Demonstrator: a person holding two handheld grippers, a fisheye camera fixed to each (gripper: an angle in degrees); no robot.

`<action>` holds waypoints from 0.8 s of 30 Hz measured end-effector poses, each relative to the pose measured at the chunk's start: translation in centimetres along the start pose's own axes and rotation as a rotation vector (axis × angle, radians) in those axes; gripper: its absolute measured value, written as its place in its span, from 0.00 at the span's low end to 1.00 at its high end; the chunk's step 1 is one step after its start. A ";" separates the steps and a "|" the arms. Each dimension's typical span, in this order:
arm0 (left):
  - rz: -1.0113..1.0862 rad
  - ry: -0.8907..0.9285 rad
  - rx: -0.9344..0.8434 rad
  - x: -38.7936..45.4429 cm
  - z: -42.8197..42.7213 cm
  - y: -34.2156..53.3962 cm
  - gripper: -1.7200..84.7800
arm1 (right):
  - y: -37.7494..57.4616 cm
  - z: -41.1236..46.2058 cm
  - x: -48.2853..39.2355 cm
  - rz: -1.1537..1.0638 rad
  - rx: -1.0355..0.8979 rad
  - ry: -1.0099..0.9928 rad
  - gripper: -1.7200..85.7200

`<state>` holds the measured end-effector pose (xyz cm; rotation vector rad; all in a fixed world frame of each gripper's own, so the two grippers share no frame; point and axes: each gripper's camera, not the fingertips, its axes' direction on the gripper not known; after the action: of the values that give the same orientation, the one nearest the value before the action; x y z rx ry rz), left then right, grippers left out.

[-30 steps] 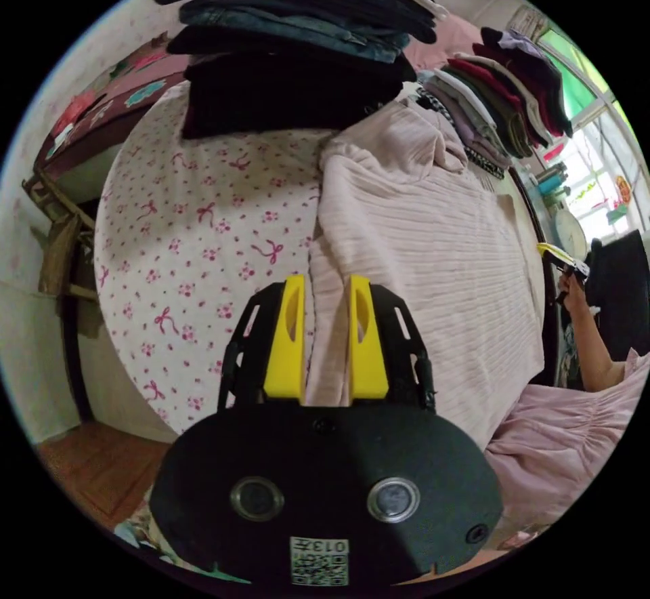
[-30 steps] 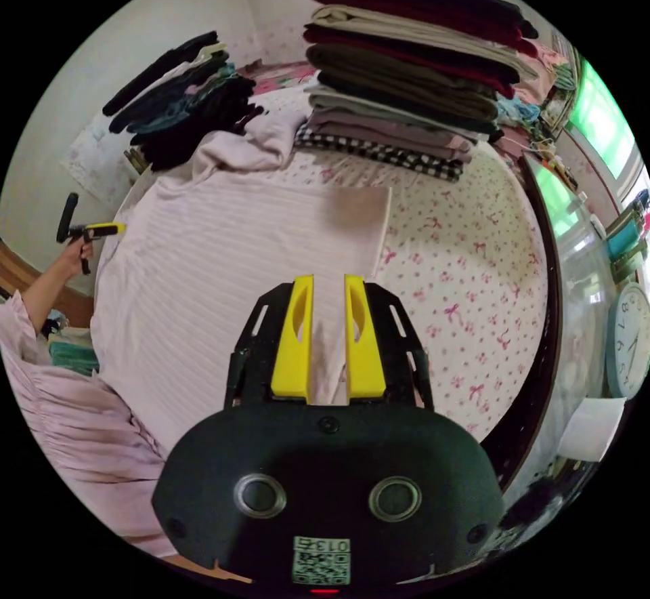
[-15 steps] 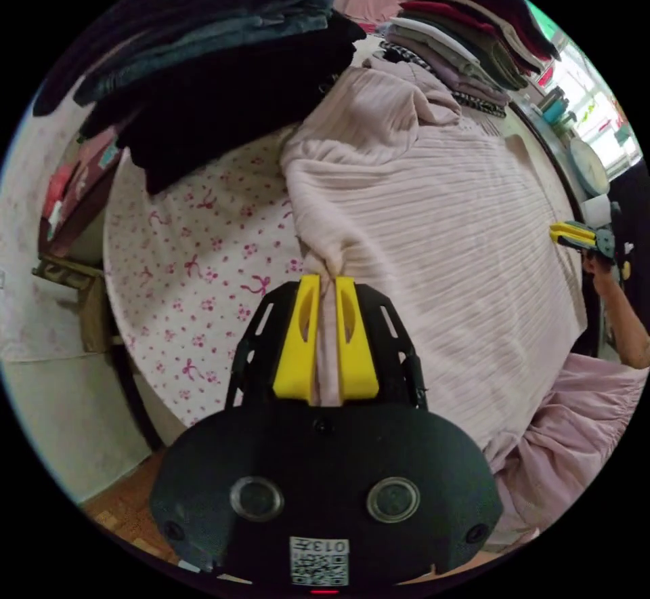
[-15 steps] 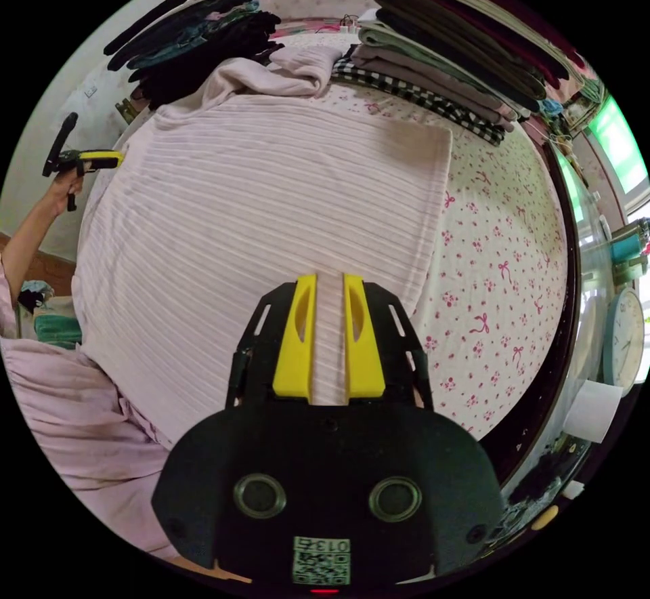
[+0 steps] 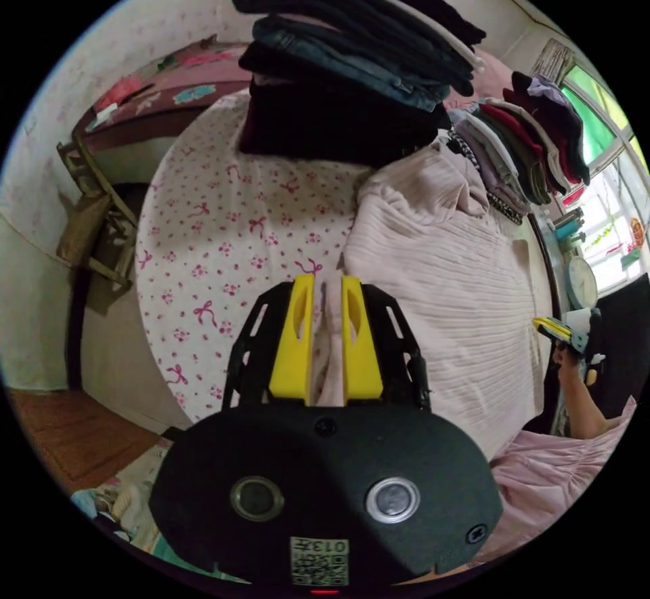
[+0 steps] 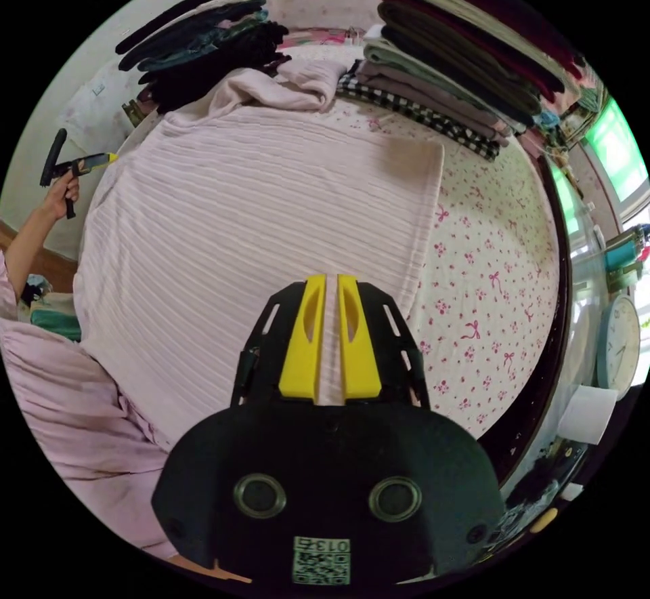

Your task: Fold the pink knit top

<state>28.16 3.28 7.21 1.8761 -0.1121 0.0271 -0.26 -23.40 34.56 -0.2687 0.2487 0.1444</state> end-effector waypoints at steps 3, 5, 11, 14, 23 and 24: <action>0.035 -0.067 0.025 1.6 -0.8 0.8 0.11 | 0.4 -2.1 -1.3 -0.015 0.052 0.039 0.05; 0.111 -0.035 0.012 3.4 -0.5 1.6 0.11 | 1.0 -3.2 -2.5 -0.036 0.038 0.015 0.04; 0.315 -0.110 -0.198 8.9 5.0 6.7 0.10 | 4.5 -2.7 -4.4 -0.062 -0.064 0.037 0.04; 0.290 -0.129 -0.145 8.4 5.3 7.6 0.07 | 5.7 -4.1 -4.4 -0.059 -0.032 0.028 0.03; 0.300 -0.127 -0.112 10.6 1.8 11.9 0.05 | 11.0 -10.6 -7.6 -0.059 0.028 0.096 0.02; 0.311 -0.175 -0.160 11.0 3.0 12.6 0.04 | 12.0 -10.5 -8.2 -0.060 0.004 0.107 0.02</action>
<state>37.84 -3.99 19.07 1.6834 -0.5111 0.0657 -12.52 -15.75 23.95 -0.2803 0.3469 0.0700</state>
